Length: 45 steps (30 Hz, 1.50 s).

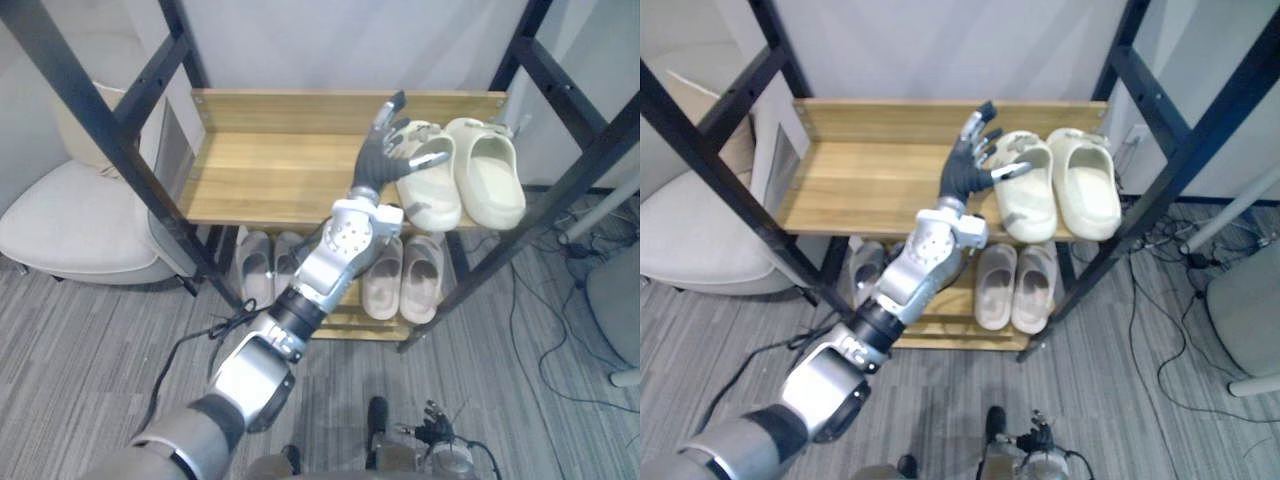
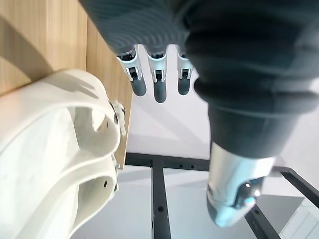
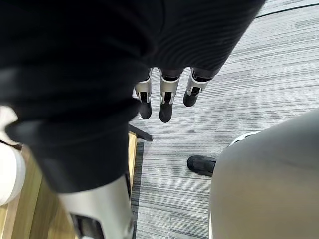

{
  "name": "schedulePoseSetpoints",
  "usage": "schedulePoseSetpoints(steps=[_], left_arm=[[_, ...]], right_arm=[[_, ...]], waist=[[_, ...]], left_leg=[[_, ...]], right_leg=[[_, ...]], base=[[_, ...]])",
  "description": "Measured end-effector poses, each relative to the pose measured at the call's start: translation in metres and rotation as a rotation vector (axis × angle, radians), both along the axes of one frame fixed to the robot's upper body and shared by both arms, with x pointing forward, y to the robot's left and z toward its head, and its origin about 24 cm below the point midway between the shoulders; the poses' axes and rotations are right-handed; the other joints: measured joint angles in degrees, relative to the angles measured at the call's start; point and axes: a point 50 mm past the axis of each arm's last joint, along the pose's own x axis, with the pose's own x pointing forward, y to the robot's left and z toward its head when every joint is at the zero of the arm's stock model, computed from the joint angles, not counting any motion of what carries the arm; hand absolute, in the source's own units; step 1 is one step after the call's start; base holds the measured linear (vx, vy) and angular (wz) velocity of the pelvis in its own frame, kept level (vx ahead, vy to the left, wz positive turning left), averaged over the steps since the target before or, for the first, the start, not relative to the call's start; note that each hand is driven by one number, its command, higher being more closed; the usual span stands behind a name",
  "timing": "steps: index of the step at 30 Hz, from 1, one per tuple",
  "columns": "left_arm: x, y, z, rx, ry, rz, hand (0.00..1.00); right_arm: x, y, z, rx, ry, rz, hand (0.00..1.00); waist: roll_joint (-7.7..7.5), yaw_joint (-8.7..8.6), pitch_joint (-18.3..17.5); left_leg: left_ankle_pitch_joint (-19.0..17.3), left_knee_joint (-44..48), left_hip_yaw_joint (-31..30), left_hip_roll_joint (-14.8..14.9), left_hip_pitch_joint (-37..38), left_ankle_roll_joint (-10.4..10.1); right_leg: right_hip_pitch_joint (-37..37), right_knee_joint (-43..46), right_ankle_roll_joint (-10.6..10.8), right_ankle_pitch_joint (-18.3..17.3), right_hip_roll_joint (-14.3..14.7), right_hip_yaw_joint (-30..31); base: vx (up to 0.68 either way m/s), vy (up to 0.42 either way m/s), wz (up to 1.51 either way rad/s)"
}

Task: Organize the slippers on the shoe rack

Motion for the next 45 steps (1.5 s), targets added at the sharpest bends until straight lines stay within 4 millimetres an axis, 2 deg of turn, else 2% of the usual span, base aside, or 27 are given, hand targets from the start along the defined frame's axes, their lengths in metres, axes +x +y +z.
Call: schedulePoseSetpoints(steps=[6, 10, 17, 30, 32, 35, 45], left_arm=[[-0.005, -0.004, -0.021, 0.038, 0.045, -0.028, 0.00], [-0.009, -0.010, -0.026, 0.065, 0.050, -0.061, 0.00], [-0.005, -0.007, -0.046, 0.107, 0.122, -0.041, 0.00], [-0.001, 0.006, -0.056, 0.071, 0.171, 0.007, 0.00], [-0.002, 0.012, -0.068, 0.071, 0.208, 0.027, 0.00], [-0.004, 0.013, -0.077, 0.111, 0.219, 0.033, 0.00], [-0.007, 0.007, -0.080, 0.174, 0.179, 0.007, 0.00]], right_arm=[[-0.003, 0.002, -0.001, 0.000, 0.009, 0.000, 0.00], [-0.006, 0.003, -0.002, 0.004, 0.018, -0.002, 0.00], [-0.007, 0.004, -0.003, 0.006, 0.029, -0.004, 0.00], [-0.009, 0.004, -0.005, 0.008, 0.038, -0.003, 0.00], [-0.007, 0.005, -0.005, 0.009, 0.043, -0.001, 0.00], [-0.007, 0.006, -0.005, 0.012, 0.046, 0.000, 0.00], [-0.002, 0.009, -0.005, 0.024, 0.039, -0.005, 0.00]], waist=[[-0.52, 0.06, -0.9], [-0.99, 0.04, -1.4], [-1.32, 0.03, -1.7], [-1.52, 0.04, -1.9], [-1.58, -0.11, -2.0], [-1.67, -0.15, -2.0], [-1.77, -0.47, -2.1]], left_leg=[[0.3, -1.1, 0.2, 0.0, 1.0, -0.1], [0.4, -1.4, 0.5, -0.1, 1.0, 0.0], [0.4, -1.7, 0.9, -0.1, 1.3, 0.0], [0.4, -1.8, 1.0, -0.1, 1.4, 0.0], [0.9, -3.4, 1.4, -0.1, 3.1, -0.1], [1.2, -4.4, 1.3, 0.0, 4.0, -0.2], [2.2, -7.7, 1.4, 0.8, 6.8, -1.0]], right_leg=[[0.2, 0.0, 0.2, -0.2, 0.0, 0.0], [0.2, 0.0, 0.3, -0.3, 0.0, 0.1], [0.2, 0.0, 0.5, -0.4, 0.0, 0.4], [0.2, 0.0, 0.5, -0.5, 0.0, 0.5], [1.1, 0.0, 0.3, -0.6, 0.2, 0.6], [1.6, -0.3, 0.1, -1.0, 0.4, 0.3], [2.3, -0.4, 0.1, -2.0, 1.5, 0.1]], base=[[0.02, 0.008, -0.01], [0.01, 0.004, -0.01], [0.00, 0.002, -0.01], [0.00, 0.000, 0.00], [0.01, -0.002, -0.06], [0.00, 0.000, 0.00], [0.05, -0.015, -0.01]])
